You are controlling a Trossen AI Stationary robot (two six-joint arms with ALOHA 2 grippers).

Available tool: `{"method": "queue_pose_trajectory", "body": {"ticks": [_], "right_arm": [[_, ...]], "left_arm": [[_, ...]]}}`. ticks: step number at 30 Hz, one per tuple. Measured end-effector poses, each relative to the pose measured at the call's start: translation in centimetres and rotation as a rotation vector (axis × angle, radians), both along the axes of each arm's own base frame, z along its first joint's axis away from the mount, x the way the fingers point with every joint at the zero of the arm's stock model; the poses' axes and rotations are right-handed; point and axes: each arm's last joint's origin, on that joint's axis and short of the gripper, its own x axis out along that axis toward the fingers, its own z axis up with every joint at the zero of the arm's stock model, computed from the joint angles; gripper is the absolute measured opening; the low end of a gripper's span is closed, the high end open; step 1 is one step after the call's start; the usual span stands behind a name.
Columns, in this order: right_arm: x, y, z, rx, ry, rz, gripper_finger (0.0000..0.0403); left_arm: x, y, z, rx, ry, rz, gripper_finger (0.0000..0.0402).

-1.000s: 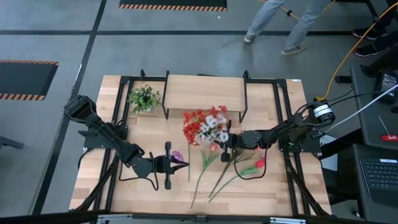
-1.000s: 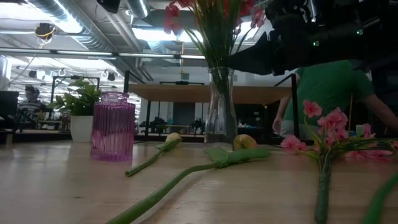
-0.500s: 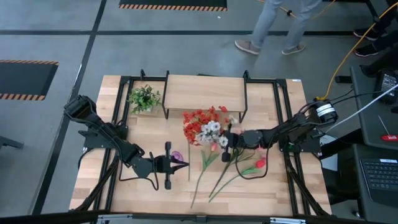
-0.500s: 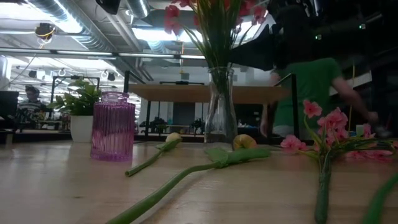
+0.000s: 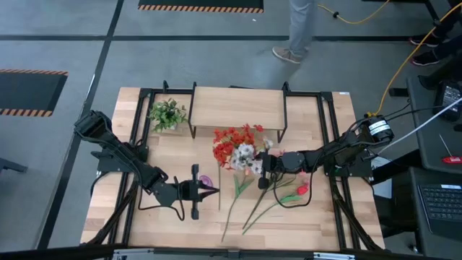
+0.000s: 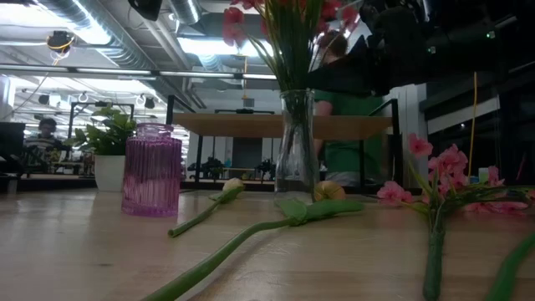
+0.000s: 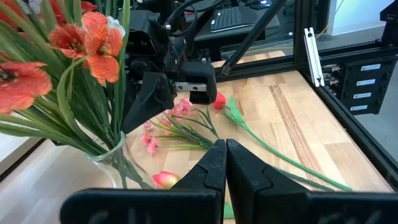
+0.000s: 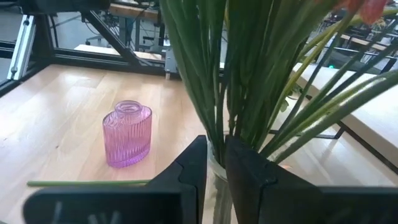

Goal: Pick and place flowers into a vace then onto a shelf
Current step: Put the white flowers into the transparent vase

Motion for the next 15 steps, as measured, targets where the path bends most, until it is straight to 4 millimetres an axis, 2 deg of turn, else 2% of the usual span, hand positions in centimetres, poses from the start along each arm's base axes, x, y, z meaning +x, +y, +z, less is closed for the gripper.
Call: {"method": "queue_pose_trajectory", "body": {"ticks": [15], "right_arm": [[0.01, 0.08, 0.01, 0.017, -0.002, 0.027, 0.0060]], "left_arm": [[-0.01, 0.00, -0.02, 0.002, 0.002, 0.000, 0.0006]]}}
